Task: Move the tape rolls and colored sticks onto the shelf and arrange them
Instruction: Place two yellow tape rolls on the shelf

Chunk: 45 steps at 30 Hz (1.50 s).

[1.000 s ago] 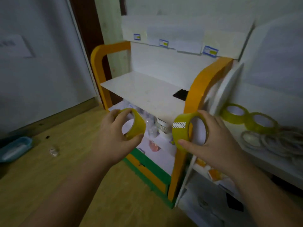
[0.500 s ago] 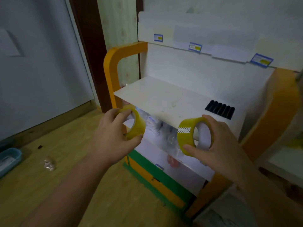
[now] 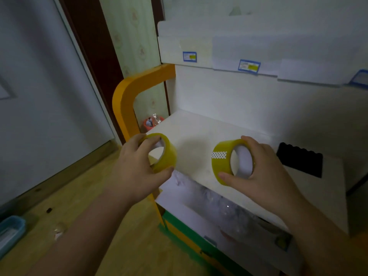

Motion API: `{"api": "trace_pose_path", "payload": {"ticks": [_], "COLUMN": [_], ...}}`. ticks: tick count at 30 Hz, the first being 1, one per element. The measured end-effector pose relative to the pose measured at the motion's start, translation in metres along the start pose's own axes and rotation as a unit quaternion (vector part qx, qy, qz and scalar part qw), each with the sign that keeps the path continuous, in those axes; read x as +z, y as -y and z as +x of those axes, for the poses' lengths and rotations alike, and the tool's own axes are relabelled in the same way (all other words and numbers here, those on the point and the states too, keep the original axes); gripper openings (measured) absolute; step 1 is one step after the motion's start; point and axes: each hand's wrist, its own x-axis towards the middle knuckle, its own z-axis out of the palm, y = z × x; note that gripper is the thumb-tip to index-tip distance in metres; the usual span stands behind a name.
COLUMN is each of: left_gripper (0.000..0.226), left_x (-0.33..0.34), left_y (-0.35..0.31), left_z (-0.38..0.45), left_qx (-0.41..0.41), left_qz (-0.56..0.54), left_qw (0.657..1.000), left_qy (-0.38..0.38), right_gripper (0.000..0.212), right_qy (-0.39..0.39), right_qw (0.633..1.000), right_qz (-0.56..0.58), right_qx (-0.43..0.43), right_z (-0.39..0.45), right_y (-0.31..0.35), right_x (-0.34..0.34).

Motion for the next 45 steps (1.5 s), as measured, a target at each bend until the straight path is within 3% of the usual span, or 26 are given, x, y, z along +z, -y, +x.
{"api": "trace_pose_path", "payload": {"ticks": [7,11,15,17,24,29,35,45], "left_gripper": [0.082,0.086,0.084,0.082,0.077,0.083,0.102,0.114], "left_x": [0.027,0.058,0.093,0.115,0.187,0.213,0.227,0.228], "left_y": [0.035,0.046,0.061,0.069,0.077,0.078,0.078,0.082], "left_z": [0.074,0.122,0.173,0.198,0.261,0.287,0.292,0.277], "left_qx": [0.018,0.045,0.087,0.097,0.13,0.142,0.1,0.1], "left_qz": [-0.006,-0.03,-0.02,-0.026,-0.038,-0.04,-0.084,-0.123], "left_qw": [0.999,0.998,0.993,0.991,0.98,0.975,0.975,0.976], "left_qy": [0.028,0.045,0.072,0.084,0.146,0.167,0.178,0.151], "right_gripper": [0.09,0.104,0.105,0.095,0.111,0.114,0.123,0.112], "right_qy": [-0.022,-0.043,-0.037,-0.047,-0.07,-0.089,-0.112,-0.112], "right_qw": [1.0,0.995,0.982,0.983,0.968,0.954,0.95,0.965], "right_qz": [-0.019,-0.05,-0.159,-0.125,-0.127,-0.151,-0.13,-0.091], "right_qx": [0.004,0.078,0.095,0.124,0.204,0.241,0.261,0.22], "right_z": [0.063,0.083,0.099,0.103,0.108,0.1,0.103,0.137], "right_y": [0.003,-0.009,-0.009,0.002,0.002,-0.004,-0.001,0.007], "right_x": [0.01,0.025,0.038,0.038,0.052,0.059,0.058,0.068]}}
